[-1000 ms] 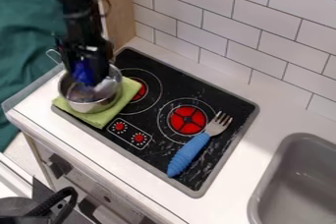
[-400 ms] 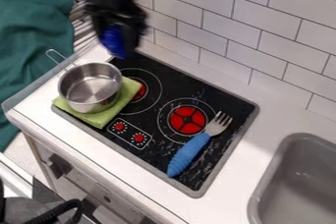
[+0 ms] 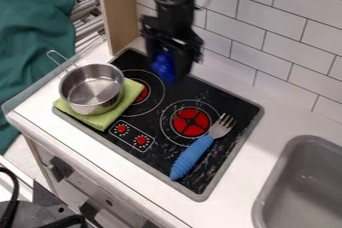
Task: Take the blue object out of the silver pan and move it to the top corner of the right burner
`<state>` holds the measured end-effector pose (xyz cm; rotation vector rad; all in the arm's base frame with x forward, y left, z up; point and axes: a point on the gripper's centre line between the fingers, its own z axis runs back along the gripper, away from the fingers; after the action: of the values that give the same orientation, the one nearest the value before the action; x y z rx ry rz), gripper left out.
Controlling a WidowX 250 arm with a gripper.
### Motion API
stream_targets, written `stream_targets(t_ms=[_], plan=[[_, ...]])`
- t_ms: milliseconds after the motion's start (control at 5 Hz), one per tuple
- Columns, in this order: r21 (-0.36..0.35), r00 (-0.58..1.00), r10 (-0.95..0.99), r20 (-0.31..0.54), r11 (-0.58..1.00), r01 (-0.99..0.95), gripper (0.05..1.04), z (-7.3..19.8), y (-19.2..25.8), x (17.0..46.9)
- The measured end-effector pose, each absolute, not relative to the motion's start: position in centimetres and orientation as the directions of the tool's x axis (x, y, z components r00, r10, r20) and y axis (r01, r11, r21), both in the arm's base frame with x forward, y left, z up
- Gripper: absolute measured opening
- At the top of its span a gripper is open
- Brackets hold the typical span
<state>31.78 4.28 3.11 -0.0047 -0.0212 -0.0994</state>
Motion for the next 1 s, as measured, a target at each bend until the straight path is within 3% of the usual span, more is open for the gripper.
stream_targets(t_ms=[600, 1000], plan=[[-0.034, 0.962, -0.271, -0.016, 0.962, 0.271, 0.712, -1.0, 0.3, 35.7], [-0.030, 0.936, -0.351, -0.028, 0.936, 0.350, 0.712, -1.5, -1.2, 37.8]])
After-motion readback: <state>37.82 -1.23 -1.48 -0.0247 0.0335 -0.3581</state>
